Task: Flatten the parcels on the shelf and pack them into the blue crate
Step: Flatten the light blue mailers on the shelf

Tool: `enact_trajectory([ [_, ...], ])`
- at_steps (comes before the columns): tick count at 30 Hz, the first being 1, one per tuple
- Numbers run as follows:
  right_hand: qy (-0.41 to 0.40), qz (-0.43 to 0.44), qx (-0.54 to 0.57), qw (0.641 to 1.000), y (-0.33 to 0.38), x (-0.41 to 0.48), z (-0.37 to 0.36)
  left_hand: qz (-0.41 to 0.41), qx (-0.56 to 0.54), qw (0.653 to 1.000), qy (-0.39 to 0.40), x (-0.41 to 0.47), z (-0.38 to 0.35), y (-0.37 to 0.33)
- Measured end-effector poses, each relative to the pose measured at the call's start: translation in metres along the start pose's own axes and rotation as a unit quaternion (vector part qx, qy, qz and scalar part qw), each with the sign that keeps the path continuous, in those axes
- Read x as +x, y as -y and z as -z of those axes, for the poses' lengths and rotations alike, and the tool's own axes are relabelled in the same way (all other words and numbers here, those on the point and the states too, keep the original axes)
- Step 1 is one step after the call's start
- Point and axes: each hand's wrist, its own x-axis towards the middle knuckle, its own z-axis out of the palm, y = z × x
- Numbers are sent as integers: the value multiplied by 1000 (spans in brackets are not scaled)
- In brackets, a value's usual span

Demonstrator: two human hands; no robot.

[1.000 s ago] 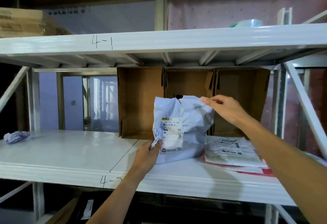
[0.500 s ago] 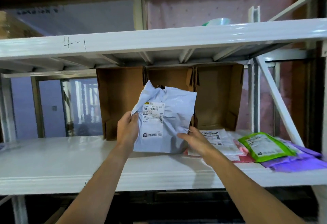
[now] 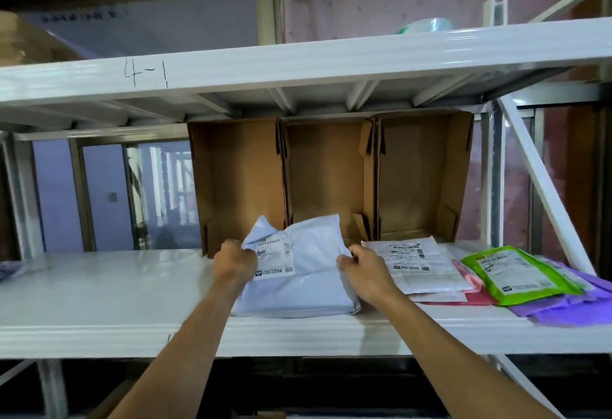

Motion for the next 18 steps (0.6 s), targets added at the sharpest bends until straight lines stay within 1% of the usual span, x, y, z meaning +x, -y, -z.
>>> enact_trajectory([
  [2, -4, -12, -60, 998, -1, 0, -7, -64, 109, 992, -15, -14, -5, -1],
  [3, 2, -25, -85, 996, 0, -1, -9, -113, 151, 981, -34, -20, -9, 0],
  [4, 2, -33, -110, 993, 4, -1, -11, -159, 171, 972, -36, -26, -14, 0],
  [5, 2, -31, -146, 989, 9, -1, -11, -199, 185, 962, -15, -30, -19, 0],
  [6, -8, -7, -189, 982, 13, -2, -11, -226, 199, 953, 24, -30, -25, 1],
  [8, -21, 85, -246, 965, 19, 1, -16, -212, 207, 949, 111, -27, -29, 4],
  [9, 2, 134, -260, 956, 21, 5, -19, -183, 209, 950, 143, -24, -29, 5],
  [10, 54, 164, -268, 948, 22, 9, -22, -161, 214, 946, 181, -23, -28, 4],
  [11, 119, 167, -276, 939, 24, 13, -26, -153, 219, 941, 208, -22, -28, 3],
  [12, 182, 150, -281, 930, 24, 17, -31, -164, 230, 932, 228, -21, -29, 3],
  [13, 229, 131, -288, 921, 25, 19, -34, -169, 227, 930, 234, -21, -29, 3],
  [14, 259, 122, -298, 911, 26, 22, -38, -150, 216, 935, 237, -18, -31, 4],
  [16, 284, 124, -315, 897, 25, 26, -42, -98, 181, 950, 235, -15, -34, 5],
  [18, 298, 107, -314, 895, 24, 31, -45, -87, 153, 957, 229, -8, -37, 5],
])
